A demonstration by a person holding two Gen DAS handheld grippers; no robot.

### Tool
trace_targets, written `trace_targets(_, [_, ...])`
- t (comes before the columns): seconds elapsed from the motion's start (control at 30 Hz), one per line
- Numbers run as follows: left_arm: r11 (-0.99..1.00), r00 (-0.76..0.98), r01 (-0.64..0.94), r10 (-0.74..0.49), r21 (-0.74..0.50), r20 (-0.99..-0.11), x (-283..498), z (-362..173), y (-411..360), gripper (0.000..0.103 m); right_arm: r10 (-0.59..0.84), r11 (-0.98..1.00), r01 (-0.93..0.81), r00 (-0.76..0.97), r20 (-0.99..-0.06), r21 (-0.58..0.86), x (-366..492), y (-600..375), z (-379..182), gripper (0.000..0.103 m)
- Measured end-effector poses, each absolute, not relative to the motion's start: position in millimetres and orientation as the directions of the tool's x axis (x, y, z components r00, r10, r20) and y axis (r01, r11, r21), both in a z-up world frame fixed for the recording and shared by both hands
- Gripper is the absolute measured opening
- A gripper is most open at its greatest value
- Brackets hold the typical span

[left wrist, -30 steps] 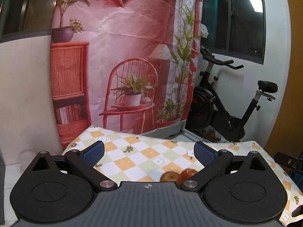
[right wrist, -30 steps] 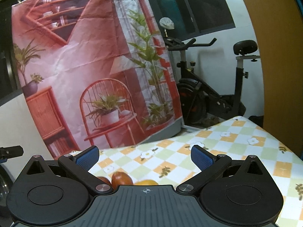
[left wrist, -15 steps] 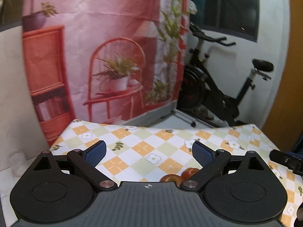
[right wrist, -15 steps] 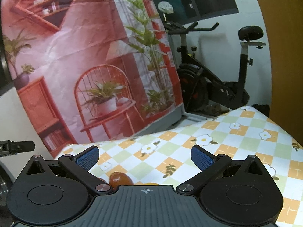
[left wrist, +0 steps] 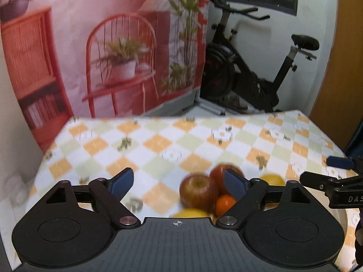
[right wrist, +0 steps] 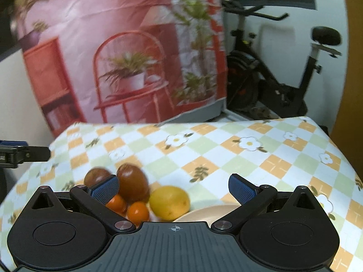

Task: Organize fruits
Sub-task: 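Move the left gripper toward the fruit pile while the right gripper approaches it too, then close the left gripper on a green apple while the right gripper grasps another green apple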

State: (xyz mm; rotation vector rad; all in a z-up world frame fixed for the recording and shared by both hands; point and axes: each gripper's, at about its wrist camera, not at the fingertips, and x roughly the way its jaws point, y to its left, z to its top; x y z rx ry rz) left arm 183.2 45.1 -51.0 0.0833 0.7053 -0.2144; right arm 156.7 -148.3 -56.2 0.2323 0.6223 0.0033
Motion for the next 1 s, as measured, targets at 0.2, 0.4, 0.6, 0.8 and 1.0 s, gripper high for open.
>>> trace_targets(0.2, [0.975,0.715,0.220,-0.154,0.010,-0.682,162,-67,49,0.082,0.134,0.969,0.021,0.795,-0.591,0.247,156,-145,-58,0.102])
trace_targets(0.4, [0.969,0.675,0.241,-0.207,-0.054,-0.708,146,-81,39,0.079,0.168,0.964,0.000,0.773,-0.612,0.264,147,-147,-65,0.101])
trace_targets(0.6, [0.949,0.591,0.295,-0.273,-0.112,-0.760,146,-101,25,0.074,0.154,0.966,0.012,0.778,-0.609,0.260,134,-149,-67,0.098])
trace_targets(0.8, [0.943,0.527,0.296,-0.295,-0.154,-0.797,147,-119,18,0.068,0.157,0.964,0.013,0.779,-0.607,0.267,128,-154,-69,0.095])
trace_targets(1.0, [0.943,0.489,0.283,-0.298,-0.174,-0.820,151,-133,12,0.068,0.166,0.961,0.009,0.780,-0.603,0.276,125,-153,-69,0.094])
